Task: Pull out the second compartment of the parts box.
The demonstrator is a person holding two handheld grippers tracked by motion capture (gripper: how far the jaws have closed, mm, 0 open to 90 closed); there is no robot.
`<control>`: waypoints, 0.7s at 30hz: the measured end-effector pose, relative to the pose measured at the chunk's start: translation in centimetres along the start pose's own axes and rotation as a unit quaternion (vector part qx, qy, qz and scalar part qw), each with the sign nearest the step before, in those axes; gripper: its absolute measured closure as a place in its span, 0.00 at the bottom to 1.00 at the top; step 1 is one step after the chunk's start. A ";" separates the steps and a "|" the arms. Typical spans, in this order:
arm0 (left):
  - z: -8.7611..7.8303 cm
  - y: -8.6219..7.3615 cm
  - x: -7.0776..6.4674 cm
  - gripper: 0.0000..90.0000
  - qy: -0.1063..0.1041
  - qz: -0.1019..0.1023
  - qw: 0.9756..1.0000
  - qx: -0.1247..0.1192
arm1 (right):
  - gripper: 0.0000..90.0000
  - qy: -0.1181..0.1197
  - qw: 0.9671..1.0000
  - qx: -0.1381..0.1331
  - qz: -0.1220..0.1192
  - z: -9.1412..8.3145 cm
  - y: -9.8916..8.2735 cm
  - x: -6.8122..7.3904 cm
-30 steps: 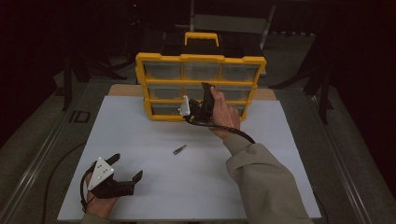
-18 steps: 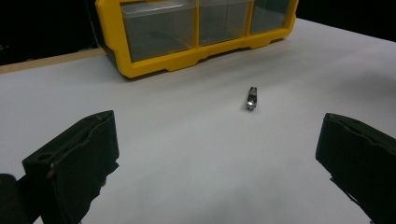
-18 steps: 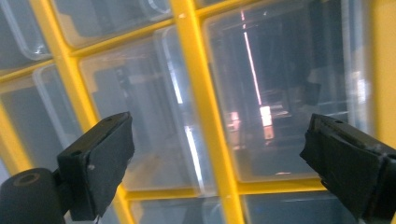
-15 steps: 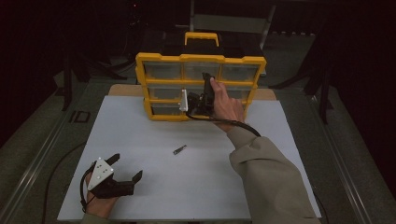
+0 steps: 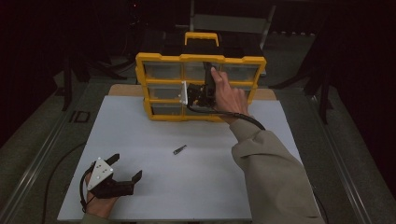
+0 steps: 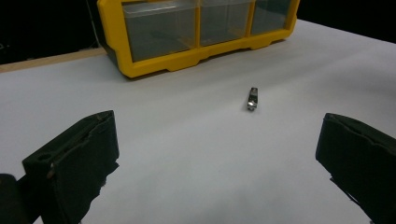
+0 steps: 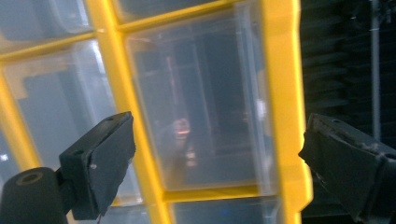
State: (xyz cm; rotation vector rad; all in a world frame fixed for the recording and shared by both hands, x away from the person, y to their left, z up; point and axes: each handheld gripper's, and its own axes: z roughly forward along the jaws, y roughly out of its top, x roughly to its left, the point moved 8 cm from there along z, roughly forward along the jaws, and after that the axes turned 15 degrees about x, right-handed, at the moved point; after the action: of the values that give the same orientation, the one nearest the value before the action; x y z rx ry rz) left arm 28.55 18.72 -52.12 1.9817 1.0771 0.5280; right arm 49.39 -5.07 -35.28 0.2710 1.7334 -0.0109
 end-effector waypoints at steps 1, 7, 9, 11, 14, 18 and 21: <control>0.0 0.0 0.0 0.00 0.000 0.000 1.000 0.000 | 0.10 -0.002 1.000 0.003 -0.003 0.0 0.0 -0.2; 0.0 0.0 0.0 0.00 -0.001 -0.002 1.000 -0.002 | 0.14 -0.031 0.999 0.008 -0.020 0.5 0.2 -1.4; -0.1 0.0 0.0 0.00 0.000 -0.002 1.000 -0.001 | 0.16 -0.036 0.999 0.013 -0.020 0.8 0.1 -1.8; -0.1 0.0 0.0 0.00 0.000 -0.003 1.000 -0.002 | 0.20 -0.045 0.999 0.015 -0.020 1.1 0.0 -2.2; -0.1 -0.1 0.0 0.00 -0.001 -0.004 1.000 -0.002 | 0.30 -0.062 0.998 0.015 -0.028 1.3 -0.1 -2.5; -0.1 -0.1 0.0 0.00 0.000 -0.004 1.000 -0.002 | 0.43 -0.083 0.996 0.014 -0.041 1.1 0.0 -2.4; -0.1 -0.1 0.0 0.00 -0.001 -0.004 1.000 -0.002 | 0.51 -0.099 0.994 0.012 -0.048 1.1 0.1 -2.4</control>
State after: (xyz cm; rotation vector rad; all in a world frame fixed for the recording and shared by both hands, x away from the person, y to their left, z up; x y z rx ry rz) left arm 28.45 18.84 -52.10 1.9729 1.0816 0.5247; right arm 50.87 -5.62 -33.12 0.1972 1.5484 -0.1258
